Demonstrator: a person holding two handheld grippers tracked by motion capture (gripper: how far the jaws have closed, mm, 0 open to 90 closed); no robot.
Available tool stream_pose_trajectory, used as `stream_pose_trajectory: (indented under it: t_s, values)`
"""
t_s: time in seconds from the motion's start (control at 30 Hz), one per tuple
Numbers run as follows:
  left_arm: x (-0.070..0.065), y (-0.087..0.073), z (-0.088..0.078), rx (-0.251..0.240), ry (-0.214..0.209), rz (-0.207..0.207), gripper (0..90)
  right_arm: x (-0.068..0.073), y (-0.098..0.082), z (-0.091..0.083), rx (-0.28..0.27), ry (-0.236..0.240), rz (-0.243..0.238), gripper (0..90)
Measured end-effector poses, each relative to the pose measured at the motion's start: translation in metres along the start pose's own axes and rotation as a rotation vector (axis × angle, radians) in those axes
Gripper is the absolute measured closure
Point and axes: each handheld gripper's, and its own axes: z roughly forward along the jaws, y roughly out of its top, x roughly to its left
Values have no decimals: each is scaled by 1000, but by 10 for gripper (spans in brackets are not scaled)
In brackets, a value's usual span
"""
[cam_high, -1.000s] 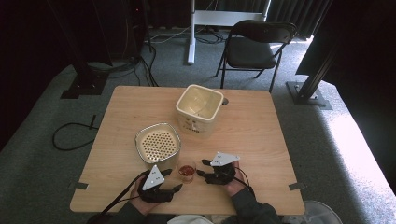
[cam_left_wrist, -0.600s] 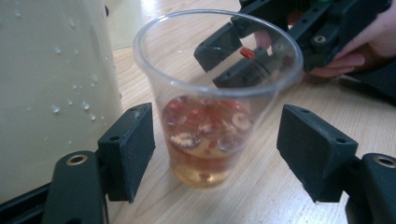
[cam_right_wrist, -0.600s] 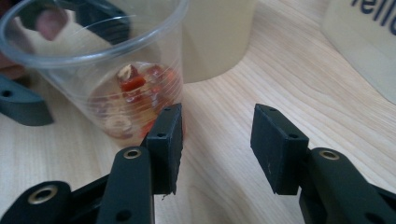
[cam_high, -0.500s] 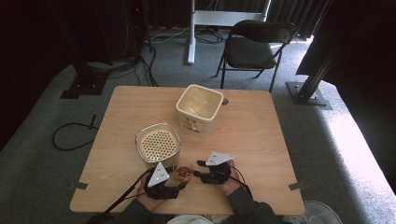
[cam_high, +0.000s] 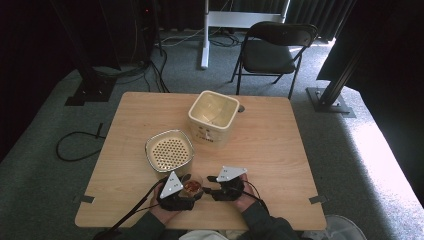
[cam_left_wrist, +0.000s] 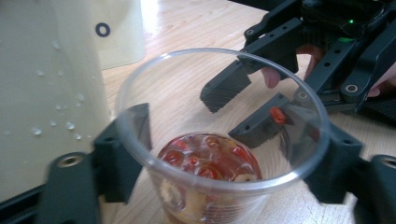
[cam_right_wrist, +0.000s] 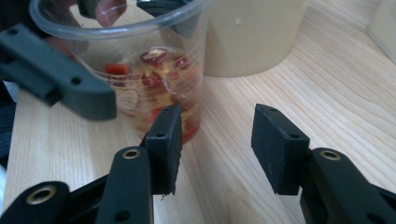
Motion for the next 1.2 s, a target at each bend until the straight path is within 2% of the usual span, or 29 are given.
stream_pose_trajectory:
  t_s: [0.2,0.33,0.53,0.7,0.87,1.2]
  values:
    - [-4,0,-2,1,1,12,312,-7,-4,-8,7,-38,14,518]
    - [-8,1,-6,7,-18,19,324,-16,-8,-16,0,-74,42,514]
    - [-11,7,-22,-11,-37,18,341,-27,-11,-25,-12,-120,79,513]
    - [-11,16,-41,-29,-29,25,346,-32,-13,-27,-13,-134,97,513]
    - [-7,23,-63,-62,-17,3,348,-34,-14,-28,-12,-144,104,513]
    - [3,35,-115,-112,63,-24,348,-39,-14,-30,-11,-165,127,513]
